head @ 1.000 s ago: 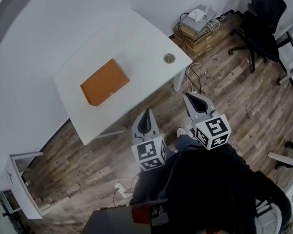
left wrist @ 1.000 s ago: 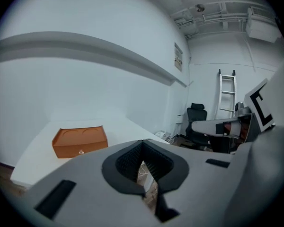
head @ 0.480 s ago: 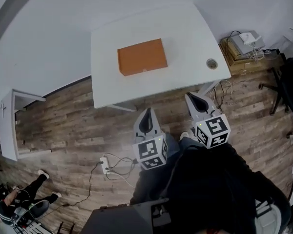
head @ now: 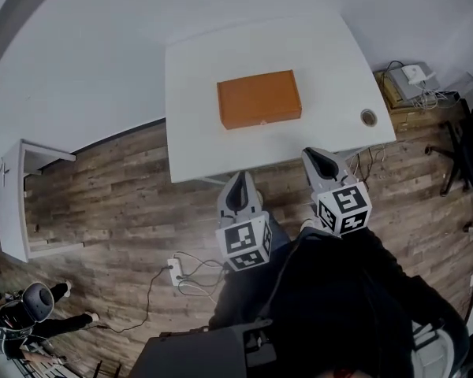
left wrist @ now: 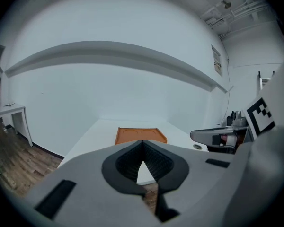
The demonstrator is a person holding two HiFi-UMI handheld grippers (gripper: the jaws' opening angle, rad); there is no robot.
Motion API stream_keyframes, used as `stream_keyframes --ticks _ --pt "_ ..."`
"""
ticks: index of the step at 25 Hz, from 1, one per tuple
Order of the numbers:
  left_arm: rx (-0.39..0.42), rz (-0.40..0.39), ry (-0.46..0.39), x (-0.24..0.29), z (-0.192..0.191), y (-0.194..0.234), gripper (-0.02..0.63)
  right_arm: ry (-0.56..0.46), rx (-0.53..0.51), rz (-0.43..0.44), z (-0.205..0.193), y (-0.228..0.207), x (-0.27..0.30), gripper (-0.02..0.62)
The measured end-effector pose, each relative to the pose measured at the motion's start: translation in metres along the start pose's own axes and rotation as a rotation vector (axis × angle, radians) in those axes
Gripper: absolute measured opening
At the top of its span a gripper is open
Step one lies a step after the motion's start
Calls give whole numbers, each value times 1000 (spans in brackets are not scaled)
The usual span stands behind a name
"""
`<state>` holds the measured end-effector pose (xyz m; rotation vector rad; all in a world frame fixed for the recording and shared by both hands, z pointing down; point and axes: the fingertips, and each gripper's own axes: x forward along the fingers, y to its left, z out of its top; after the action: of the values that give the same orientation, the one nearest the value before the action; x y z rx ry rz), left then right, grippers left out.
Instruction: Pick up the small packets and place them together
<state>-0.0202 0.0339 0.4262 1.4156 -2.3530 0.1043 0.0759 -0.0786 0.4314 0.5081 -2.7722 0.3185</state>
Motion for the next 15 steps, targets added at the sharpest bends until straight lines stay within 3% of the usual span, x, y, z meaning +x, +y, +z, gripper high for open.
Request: stream_keyframes --ticks 8,15 --pt "17 -60 25 64 32 76 -3 72 16 -131 -7 -3 94 21" --pt "14 -115 67 109 34 108 -3 241 19 -206 -40 -9 157 49"
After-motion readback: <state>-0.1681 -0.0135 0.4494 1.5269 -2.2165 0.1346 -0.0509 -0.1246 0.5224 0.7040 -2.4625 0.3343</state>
